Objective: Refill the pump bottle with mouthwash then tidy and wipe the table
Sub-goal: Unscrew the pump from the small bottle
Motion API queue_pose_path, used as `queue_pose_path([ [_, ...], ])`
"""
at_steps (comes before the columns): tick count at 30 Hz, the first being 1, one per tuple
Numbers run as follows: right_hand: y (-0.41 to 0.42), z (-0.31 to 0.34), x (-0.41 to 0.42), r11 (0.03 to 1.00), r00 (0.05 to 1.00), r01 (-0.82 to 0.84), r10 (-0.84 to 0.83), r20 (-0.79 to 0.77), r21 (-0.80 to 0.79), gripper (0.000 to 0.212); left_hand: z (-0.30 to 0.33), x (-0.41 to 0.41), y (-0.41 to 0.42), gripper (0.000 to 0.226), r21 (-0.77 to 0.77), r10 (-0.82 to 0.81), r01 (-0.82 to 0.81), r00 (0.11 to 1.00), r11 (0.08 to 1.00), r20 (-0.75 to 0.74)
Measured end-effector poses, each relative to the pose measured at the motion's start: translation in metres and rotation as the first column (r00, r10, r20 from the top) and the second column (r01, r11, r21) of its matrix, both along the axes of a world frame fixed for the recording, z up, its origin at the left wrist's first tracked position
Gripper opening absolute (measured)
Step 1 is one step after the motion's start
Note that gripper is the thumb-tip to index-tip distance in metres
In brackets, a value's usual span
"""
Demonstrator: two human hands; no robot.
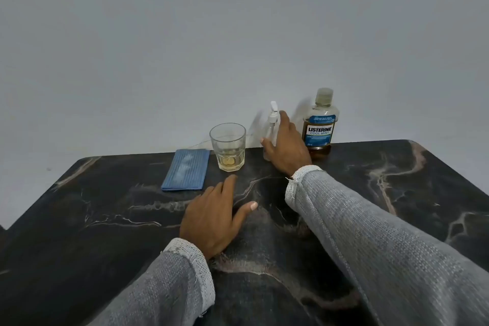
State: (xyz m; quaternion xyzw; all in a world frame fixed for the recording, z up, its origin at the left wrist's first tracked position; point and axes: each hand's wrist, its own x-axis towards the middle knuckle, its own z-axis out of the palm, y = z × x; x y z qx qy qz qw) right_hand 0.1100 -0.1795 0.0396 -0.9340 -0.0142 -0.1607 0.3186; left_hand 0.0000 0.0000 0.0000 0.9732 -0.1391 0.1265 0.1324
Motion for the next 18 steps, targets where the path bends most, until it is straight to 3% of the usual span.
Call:
queue_pose_path([
  [9,0.008,-0.005,-0.003,0.991,1.0,0.027,-0.027,0.0,0.133,0.059,-0.006,-0.003,0.005,0.084,-0.017,0.009,-0.009,1.0,1.0,-0.027],
  [13,0.005,-0.006,-0.038,0.969,0.999,-0.031,0.024,0.032,0.243,0.06,0.003,-0.023,0.011,0.081,-0.129,0.035,-0.044,0.997,0.991,-0.072],
  [18,0.001,-0.015,-0.112,0.97,0.992,-0.125,0.118,0.045,0.208,0.064,0.014,-0.069,0.02,0.066,-0.279,0.035,-0.067,0.993,0.958,-0.115],
])
